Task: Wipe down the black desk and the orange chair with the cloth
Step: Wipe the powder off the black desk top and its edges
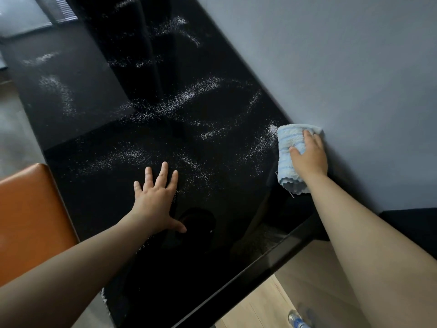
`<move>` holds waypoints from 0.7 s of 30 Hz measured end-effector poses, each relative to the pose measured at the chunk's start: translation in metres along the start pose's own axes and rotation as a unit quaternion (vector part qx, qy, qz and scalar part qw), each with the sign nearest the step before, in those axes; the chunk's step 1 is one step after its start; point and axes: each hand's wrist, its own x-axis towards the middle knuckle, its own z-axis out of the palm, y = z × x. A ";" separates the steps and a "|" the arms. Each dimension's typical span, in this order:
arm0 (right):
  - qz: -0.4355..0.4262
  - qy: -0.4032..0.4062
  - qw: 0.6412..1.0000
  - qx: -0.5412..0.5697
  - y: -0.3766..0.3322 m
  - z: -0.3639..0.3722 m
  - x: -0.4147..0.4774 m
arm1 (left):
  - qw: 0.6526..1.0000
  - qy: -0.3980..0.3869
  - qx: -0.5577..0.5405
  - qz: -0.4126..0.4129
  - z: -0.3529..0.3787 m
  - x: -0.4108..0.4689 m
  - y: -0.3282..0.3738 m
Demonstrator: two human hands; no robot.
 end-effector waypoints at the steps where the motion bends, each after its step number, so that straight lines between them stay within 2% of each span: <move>1: 0.002 -0.004 1.000 -0.009 0.000 0.001 0.001 | 1.000 -0.002 0.002 -0.001 0.000 0.000 0.000; 21: -0.071 0.021 0.996 -0.058 -0.026 0.028 -0.051 | 1.000 0.000 0.001 0.000 0.000 0.001 0.001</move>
